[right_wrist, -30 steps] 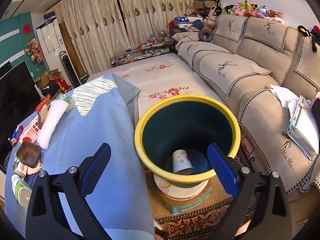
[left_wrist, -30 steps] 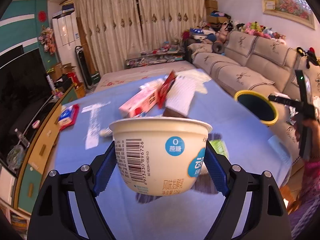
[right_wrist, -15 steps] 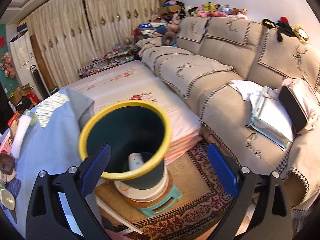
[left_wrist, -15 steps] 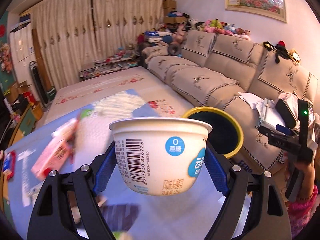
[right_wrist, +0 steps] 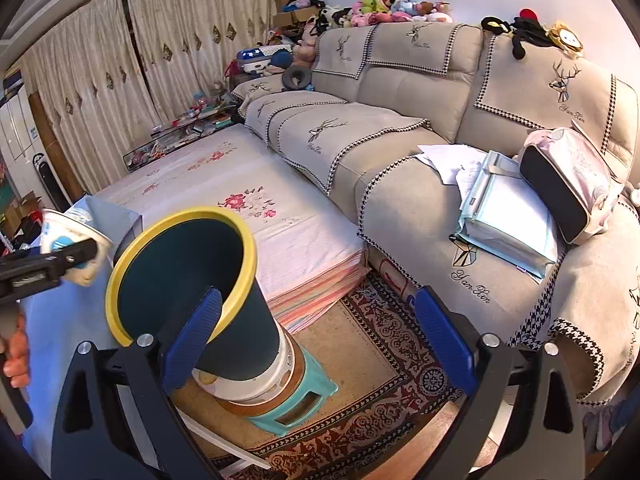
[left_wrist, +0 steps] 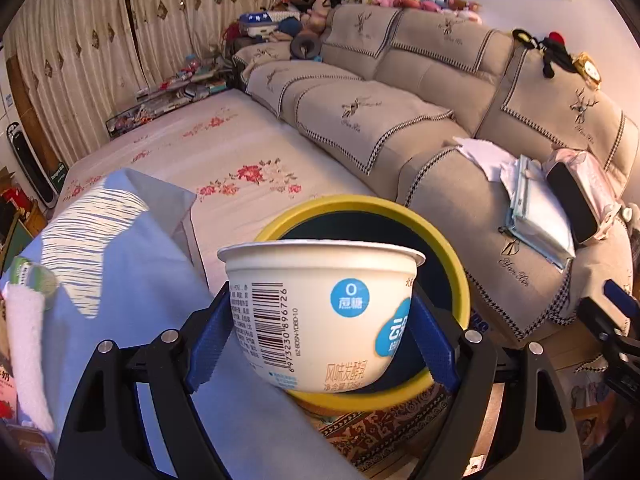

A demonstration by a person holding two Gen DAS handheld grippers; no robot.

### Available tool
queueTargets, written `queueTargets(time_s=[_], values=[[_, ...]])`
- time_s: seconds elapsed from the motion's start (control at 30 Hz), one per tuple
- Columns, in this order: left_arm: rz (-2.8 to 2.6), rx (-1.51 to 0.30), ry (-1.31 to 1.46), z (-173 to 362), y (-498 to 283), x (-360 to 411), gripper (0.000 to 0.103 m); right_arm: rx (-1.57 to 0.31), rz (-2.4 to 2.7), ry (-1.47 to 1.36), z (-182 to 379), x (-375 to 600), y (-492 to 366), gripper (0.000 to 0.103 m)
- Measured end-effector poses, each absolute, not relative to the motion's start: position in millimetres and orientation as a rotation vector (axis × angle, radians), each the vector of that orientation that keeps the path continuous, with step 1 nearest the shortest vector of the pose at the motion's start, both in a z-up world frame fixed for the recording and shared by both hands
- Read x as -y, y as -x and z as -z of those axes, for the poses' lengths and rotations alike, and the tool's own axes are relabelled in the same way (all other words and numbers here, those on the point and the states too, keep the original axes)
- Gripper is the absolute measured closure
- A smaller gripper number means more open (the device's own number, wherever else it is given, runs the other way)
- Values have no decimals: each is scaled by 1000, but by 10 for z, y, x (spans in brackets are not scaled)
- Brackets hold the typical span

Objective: Collect trash
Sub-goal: 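Move the yogurt cup over the bin and open the left gripper, then bring the right gripper back over the table toward the coconut water bottle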

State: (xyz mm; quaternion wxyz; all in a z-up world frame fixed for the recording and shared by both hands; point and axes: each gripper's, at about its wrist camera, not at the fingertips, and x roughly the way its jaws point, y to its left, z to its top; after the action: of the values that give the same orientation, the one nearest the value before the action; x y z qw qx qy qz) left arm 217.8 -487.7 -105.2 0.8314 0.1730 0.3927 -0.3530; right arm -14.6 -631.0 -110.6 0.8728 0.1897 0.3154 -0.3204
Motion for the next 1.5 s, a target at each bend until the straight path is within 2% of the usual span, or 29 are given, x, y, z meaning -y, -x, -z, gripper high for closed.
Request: queueTargets(time_s=[0.3, 0.37, 0.4, 0.5, 0.6, 0.67, 1.0, 1.2, 1.5], values=[[708, -919, -418, 1485, -2309, 5250, 20, -660, 705, -428, 1161, 6459, 275, 11], [698, -924, -417, 1501, -2296, 5259, 12, -660, 712, -434, 1168, 6466, 298, 11], [694, -920, -412, 1483, -2284, 5254, 12, -659, 715, -436, 1162, 6472, 312, 11], [679, -876, -382, 1282, -2160, 5138, 12, -654, 723, -438, 1127, 6486, 348, 11], [672, -764, -349, 896, -1934, 4933, 5, -650, 729, -431, 1070, 6462, 364, 11], [673, -715, -340, 682, -1806, 4795, 5, -651, 732, -427, 1037, 6436, 365, 11], [610, -559, -230, -158, -1453, 3517, 5, -682, 629, -337, 871, 5882, -8, 11], [464, -544, -171, -288, -1453, 2522, 5, -711, 492, -280, 868, 5352, -383, 10], [180, -544, -104, -200, -1309, 1124, 5, -721, 282, -214, 857, 4515, -890, 10]])
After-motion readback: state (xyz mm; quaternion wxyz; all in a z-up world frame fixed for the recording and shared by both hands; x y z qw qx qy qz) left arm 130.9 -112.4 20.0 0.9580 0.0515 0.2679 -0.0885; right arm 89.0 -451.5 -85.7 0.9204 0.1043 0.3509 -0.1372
